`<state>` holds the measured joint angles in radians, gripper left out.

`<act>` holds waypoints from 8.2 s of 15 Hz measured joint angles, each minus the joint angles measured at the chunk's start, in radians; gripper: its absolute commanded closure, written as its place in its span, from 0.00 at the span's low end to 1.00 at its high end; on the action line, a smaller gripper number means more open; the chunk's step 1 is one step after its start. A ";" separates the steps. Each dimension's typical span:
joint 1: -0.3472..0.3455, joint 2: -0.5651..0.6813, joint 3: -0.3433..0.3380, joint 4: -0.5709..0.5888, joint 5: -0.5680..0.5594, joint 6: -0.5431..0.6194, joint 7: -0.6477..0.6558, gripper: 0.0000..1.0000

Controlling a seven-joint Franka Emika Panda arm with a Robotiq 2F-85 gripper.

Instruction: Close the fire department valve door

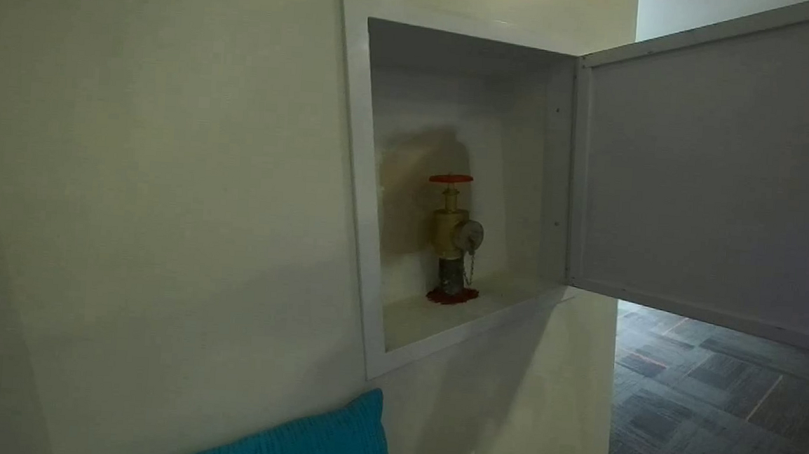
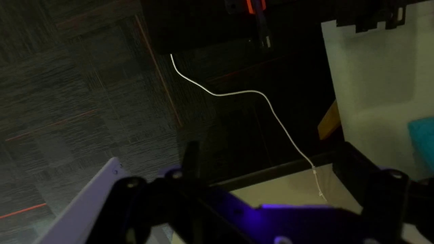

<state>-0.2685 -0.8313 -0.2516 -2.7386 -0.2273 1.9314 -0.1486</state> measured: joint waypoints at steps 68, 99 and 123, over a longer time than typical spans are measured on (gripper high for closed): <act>-0.439 1.245 -0.553 1.265 1.394 -0.713 -0.182 1.00; -0.418 0.937 -0.025 0.892 0.901 -0.722 -0.598 1.00; -0.022 0.703 -0.035 0.591 1.130 -0.389 -0.913 1.00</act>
<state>-0.2900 -0.1282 -0.2868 -2.1481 0.9031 1.5426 -1.0612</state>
